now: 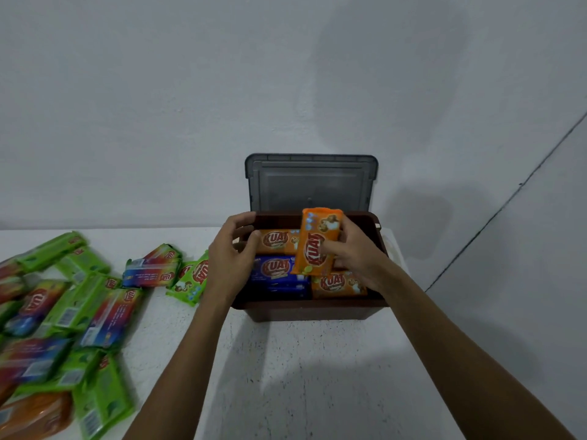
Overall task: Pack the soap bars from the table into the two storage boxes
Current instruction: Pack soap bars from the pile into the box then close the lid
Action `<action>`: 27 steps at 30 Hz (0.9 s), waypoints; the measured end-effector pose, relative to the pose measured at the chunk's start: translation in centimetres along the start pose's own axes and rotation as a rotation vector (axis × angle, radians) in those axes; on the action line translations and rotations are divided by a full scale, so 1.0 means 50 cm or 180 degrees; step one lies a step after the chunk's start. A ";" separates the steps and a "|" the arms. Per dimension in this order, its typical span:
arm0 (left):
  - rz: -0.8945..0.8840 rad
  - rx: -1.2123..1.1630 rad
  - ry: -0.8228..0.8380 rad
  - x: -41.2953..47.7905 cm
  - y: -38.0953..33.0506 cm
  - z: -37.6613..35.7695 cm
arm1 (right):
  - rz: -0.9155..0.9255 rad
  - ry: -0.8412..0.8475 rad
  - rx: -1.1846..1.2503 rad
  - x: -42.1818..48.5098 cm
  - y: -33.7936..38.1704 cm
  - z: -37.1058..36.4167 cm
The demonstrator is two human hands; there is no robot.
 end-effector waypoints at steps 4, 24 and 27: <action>-0.0294 0.0730 0.0102 -0.012 0.031 0.009 | 0.0113 -0.0742 -0.0339 -0.002 -0.006 0.033; -0.0566 0.1405 0.0294 -0.037 0.059 0.002 | -0.0364 -0.0960 -0.2307 0.003 -0.092 0.052; -0.0412 0.1464 0.0196 -0.040 0.060 0.000 | -0.0201 -0.0921 -0.2955 0.001 -0.091 0.049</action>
Point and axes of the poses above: each hand's wrist, its own x-axis towards the middle knuckle, its own z-axis out of the back of the hand, y = z × x, the point moved 1 cm from there along x, towards the middle knuckle, and after that the axes turned 9 degrees about -y, right-handed, at the moved point
